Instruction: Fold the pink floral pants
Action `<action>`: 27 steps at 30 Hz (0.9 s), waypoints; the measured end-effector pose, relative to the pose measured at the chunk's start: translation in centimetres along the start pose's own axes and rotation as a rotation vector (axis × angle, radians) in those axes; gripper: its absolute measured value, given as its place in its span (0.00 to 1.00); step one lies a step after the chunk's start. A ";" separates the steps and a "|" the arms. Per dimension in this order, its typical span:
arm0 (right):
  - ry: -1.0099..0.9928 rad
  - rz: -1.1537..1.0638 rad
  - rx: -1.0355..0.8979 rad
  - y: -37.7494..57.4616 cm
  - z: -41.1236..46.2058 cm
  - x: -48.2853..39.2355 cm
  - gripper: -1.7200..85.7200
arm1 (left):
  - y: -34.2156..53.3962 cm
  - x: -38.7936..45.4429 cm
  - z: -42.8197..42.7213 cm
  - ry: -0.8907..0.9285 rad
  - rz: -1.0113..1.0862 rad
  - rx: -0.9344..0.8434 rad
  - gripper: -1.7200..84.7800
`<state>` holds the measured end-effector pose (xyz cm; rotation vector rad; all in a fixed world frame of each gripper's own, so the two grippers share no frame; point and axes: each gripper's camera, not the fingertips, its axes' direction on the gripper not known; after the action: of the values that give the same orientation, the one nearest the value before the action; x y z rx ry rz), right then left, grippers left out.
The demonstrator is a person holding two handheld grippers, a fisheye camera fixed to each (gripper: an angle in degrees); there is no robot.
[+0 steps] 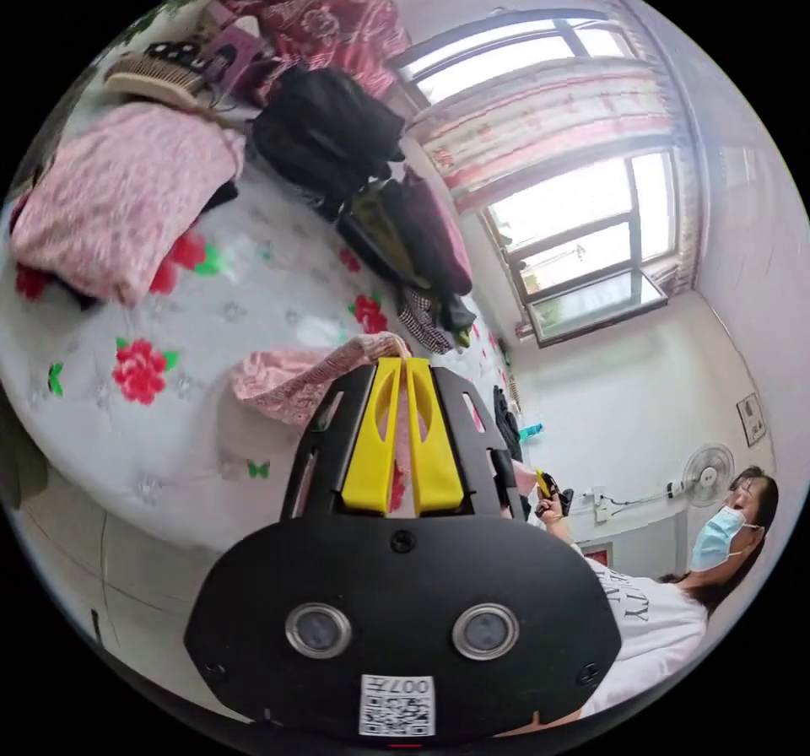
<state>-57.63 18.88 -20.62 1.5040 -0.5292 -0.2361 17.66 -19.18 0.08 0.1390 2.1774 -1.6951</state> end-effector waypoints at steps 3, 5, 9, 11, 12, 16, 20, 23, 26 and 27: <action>0.007 -0.138 0.038 -1.2 -1.9 -3.7 0.02 | -2.2 5.5 -1.8 -0.042 0.166 0.007 0.01; 0.045 -0.184 0.010 -0.7 -2.4 -4.3 0.02 | -1.8 7.2 -2.5 -0.073 0.221 -0.013 0.01; 0.184 -0.175 -0.161 2.8 -0.6 -1.5 0.02 | 2.7 5.1 -0.7 -0.196 0.208 -0.181 0.01; 0.234 -0.105 -0.241 5.2 1.4 1.2 0.02 | 5.6 1.8 1.1 -0.227 0.097 -0.245 0.01; 0.269 -0.042 -0.289 7.0 2.8 3.2 0.02 | 7.8 -0.8 2.3 -0.245 0.004 -0.280 0.01; 0.376 0.161 -0.452 12.5 7.0 8.8 0.02 | 14.6 -7.7 5.2 -0.336 -0.280 -0.379 0.01; 0.393 0.281 -0.517 15.5 7.8 11.1 0.03 | 18.4 -9.3 4.4 -0.391 -0.416 -0.369 0.01; 0.348 0.309 -0.442 15.1 5.9 11.1 0.03 | 17.9 -8.2 3.0 -0.405 -0.415 -0.332 0.01; 0.356 0.389 -0.369 14.5 4.2 12.1 0.03 | 16.9 -6.7 3.0 -0.417 -0.387 -0.338 0.01; 0.368 0.427 -0.339 14.4 3.8 12.8 0.03 | 16.7 -6.2 3.4 -0.438 -0.377 -0.350 0.01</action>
<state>-50.78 10.60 -4.12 1.0417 -0.4712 0.2702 29.19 -17.03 -13.68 -0.7065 2.1956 -1.3158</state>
